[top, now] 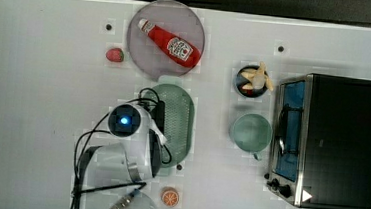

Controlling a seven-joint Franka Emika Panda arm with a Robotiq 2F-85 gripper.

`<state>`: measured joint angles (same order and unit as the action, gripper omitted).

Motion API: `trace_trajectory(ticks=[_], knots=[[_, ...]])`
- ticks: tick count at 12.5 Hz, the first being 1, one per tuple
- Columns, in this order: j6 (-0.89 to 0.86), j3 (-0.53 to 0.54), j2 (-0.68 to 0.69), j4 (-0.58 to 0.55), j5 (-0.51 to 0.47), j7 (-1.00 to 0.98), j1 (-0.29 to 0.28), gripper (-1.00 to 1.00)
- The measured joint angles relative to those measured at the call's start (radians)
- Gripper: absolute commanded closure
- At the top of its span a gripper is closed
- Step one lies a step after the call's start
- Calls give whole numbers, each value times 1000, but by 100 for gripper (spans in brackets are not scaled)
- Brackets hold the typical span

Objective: Drag strainer right to left.

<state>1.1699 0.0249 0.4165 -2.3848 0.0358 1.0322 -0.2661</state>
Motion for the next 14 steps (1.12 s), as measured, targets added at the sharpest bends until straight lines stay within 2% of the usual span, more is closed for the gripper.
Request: trace_trajectory(ticks=[4,10,14], knots=[[4,-51,48,43,5,87,-106,-100],[-91,-19,54,141,2,137,-188,-100],[-127,-13,94,193,-69,152,-225,-100]])
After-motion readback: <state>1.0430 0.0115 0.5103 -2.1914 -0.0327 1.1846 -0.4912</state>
